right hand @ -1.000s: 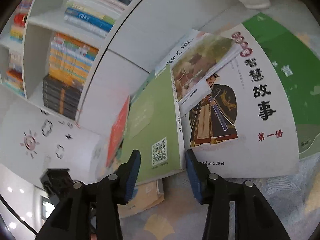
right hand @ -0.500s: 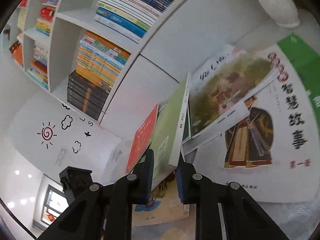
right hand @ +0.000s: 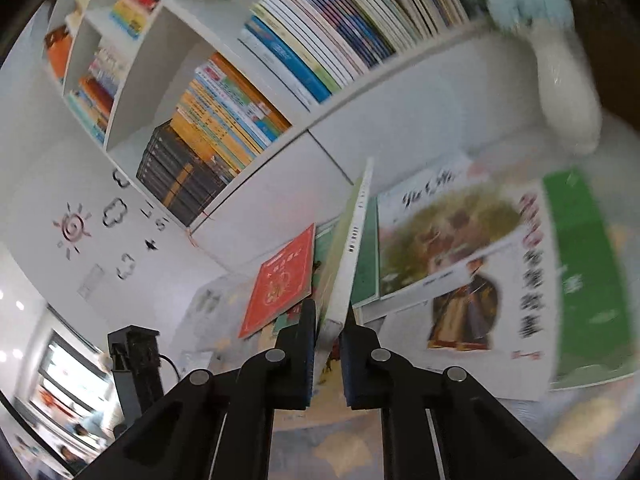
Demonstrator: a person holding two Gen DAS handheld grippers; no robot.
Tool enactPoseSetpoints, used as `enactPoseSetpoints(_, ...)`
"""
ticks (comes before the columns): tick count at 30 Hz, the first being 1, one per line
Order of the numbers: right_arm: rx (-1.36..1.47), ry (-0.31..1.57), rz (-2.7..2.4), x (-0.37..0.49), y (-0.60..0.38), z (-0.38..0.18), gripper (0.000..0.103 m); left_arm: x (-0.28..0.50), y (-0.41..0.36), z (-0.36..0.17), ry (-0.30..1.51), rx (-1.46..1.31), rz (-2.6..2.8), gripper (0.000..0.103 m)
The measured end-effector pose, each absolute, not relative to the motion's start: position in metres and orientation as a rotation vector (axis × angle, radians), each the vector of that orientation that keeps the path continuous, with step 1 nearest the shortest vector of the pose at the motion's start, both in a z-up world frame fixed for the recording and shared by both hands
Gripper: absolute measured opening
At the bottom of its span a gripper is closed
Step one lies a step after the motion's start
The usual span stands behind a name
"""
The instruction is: Organize books
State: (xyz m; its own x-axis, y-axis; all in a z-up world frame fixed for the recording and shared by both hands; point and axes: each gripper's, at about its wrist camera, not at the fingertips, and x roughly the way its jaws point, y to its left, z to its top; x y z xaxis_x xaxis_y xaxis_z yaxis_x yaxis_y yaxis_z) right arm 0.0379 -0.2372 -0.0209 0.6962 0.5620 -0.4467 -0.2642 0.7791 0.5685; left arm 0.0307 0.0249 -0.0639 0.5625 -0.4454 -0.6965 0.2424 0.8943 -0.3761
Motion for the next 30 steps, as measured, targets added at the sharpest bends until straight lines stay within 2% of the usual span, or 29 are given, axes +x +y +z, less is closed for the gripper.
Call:
enactPoseSetpoints(5,0.269,0.612,0.459,-0.006,-0.219,0.032,0.008,0.01,0.04,-0.046,0.866,-0.223,-0.402,0.054)
enactPoseSetpoints(9,0.195,0.644,0.457,-0.037,-0.182,0.041,0.009,-0.005,0.054,-0.039,0.859,-0.214,-0.381,0.054)
enactPoseSetpoints(13,0.129,0.673,0.466,-0.057,-0.136,0.027,0.009,-0.024,0.074,-0.034,0.857,-0.21,-0.355,0.054)
enactPoseSetpoints(20,0.064,0.765,0.534,-0.07,-0.066,-0.007,0.016,-0.047,0.113,-0.038,0.846,-0.247,-0.305,0.054)
enactPoseSetpoints(21,0.066,0.793,0.561,-0.07,-0.057,-0.015,0.015,-0.05,0.118,-0.041,0.84,-0.243,-0.291,0.054)
enactPoseSetpoints(22,0.095,0.83,0.605,-0.069,-0.05,-0.025,0.004,-0.053,0.122,-0.043,0.834,-0.241,-0.279,0.054)
enactPoseSetpoints(23,0.122,0.872,0.623,-0.067,-0.045,-0.034,0.0,-0.055,0.125,-0.045,0.83,-0.239,-0.267,0.054)
enactPoseSetpoints(30,0.119,0.997,0.647,-0.05,-0.029,-0.078,0.003,-0.05,0.134,-0.067,0.872,-0.271,-0.24,0.054)
